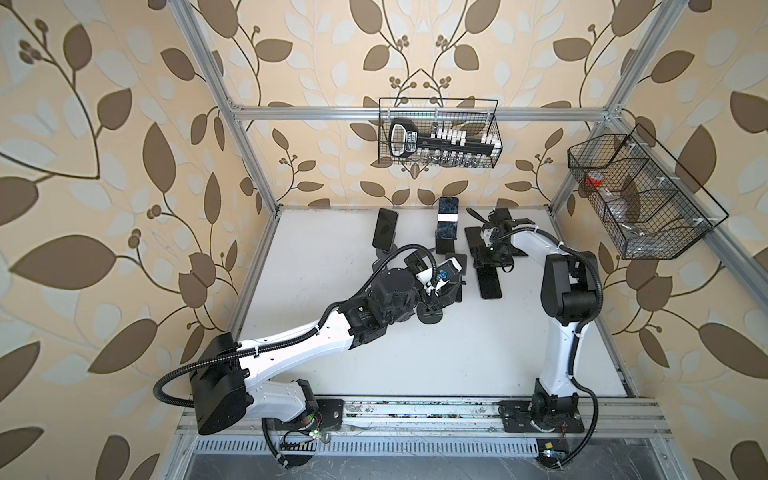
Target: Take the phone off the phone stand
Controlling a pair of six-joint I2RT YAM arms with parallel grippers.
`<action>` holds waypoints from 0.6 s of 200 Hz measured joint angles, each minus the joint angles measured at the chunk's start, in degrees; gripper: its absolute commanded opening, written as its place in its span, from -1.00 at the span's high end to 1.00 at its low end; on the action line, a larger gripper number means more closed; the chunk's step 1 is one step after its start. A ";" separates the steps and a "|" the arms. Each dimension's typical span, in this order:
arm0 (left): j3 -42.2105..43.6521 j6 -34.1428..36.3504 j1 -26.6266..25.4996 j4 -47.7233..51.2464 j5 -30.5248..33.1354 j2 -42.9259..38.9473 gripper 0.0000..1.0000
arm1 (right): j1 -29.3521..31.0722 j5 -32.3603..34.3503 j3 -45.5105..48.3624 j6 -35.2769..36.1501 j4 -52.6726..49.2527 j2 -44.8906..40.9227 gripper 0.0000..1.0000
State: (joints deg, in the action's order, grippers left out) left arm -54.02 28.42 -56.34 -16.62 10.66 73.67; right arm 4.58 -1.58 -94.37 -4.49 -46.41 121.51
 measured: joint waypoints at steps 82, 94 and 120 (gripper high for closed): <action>0.00 0.26 0.00 0.00 0.00 0.00 -0.97 | 0.00 -0.76 -1.44 -0.22 -1.05 2.45 0.86; 0.00 0.33 0.00 0.00 0.00 0.00 -0.97 | 0.00 -0.81 -1.51 -0.42 -1.07 2.71 0.85; 0.00 0.70 0.00 0.00 0.00 0.00 -0.97 | 0.00 -0.94 -2.32 -0.63 -1.44 3.52 0.82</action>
State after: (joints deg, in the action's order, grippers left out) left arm -54.02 29.12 -56.34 -16.62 10.66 73.67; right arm 4.58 -2.52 -96.68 -5.13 -47.86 125.03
